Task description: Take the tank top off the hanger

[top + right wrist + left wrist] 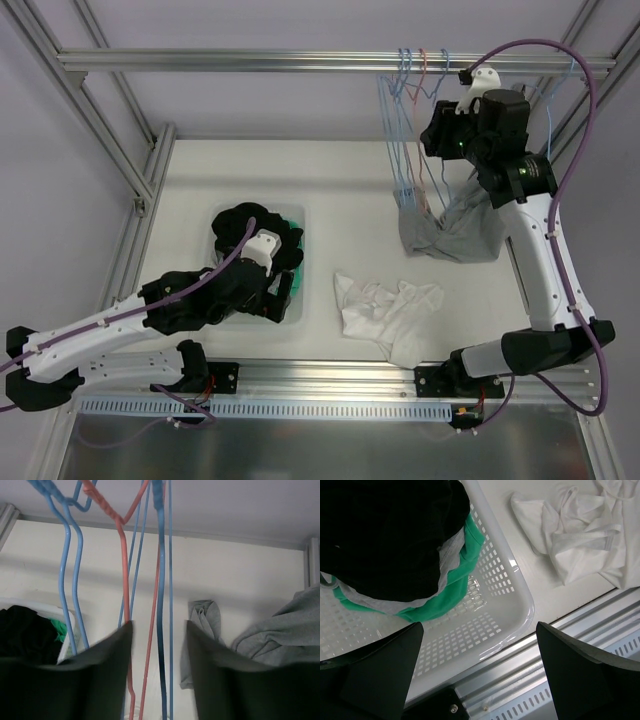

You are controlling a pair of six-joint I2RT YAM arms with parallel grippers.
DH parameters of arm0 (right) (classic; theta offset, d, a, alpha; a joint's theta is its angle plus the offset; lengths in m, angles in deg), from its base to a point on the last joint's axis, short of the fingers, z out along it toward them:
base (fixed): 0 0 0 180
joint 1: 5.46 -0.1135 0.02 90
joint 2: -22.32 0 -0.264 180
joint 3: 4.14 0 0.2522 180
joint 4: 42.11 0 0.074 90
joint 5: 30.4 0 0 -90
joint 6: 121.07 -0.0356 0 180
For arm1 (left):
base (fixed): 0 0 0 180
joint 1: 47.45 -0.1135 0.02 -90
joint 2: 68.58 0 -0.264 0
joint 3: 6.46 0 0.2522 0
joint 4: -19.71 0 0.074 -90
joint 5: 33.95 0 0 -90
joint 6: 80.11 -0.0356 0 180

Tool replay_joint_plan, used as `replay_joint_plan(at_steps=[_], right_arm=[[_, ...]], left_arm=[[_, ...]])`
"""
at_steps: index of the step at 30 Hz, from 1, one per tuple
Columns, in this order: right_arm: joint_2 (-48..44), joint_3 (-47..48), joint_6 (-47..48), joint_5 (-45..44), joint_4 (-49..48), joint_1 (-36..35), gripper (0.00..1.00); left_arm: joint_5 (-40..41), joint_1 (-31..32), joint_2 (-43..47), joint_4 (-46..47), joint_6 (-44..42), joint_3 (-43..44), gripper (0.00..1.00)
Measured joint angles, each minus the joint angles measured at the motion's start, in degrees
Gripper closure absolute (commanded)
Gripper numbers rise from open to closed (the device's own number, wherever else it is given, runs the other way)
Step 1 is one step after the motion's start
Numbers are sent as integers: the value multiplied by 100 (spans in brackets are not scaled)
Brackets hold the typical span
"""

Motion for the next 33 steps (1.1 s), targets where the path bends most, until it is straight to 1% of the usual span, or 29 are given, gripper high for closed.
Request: replay_joint_plan(at_steps=[1, 2, 5, 6, 8, 11, 14, 18, 21, 23, 26, 29, 33], right_arm=[[-74, -59, -11, 2, 2, 0, 22], [-155, -96, -37, 2, 22, 0, 1], [-415, -162, -20, -9, 87, 2, 1], [-535, -184, -13, -22, 114, 2, 0], [-914, -308, -9, -48, 153, 28, 0], [-1714, -903, -9, -144, 186, 236, 0], [-2811, -1714, -35, -365, 291, 538, 0], [-4435, -2647, -188, -472, 540, 616, 1], [-5569, -3088, -400, -334, 750, 621, 1], [-6148, -3185, -525, -146, 935, 621, 1], [-6566, -3171, -636, 149, 1174, 621, 1], [-6669, -3143, -640, 485, 1519, 621, 1], [-6773, -3136, -614, 621, 1967, 621, 0]], left_arm=[[-11, 0, -59, 0, 2, 17, 1], [-20, 2, -120, 0, 0, 52, 1], [-92, 2, -291, 39, -4, 254, 1], [-151, 2, -452, 136, -31, 463, 1], [-190, 4, -577, 190, -61, 544, 1], [-385, 44, -1003, 358, -201, 798, 1], [-610, 131, -1718, 664, -402, 1012, 1], [-870, 267, -2791, 990, -647, 1316, 1], [-1051, 348, -3639, 1187, -807, 1676, 1], [-1178, 398, -4282, 1296, -835, 2085, 1], [-1272, 487, -5112, 1554, -824, 2601, 1], [-1353, 603, -5801, 1641, -763, 3025, 1], [-1364, 798, -6500, 1770, -654, 3447, 1]])
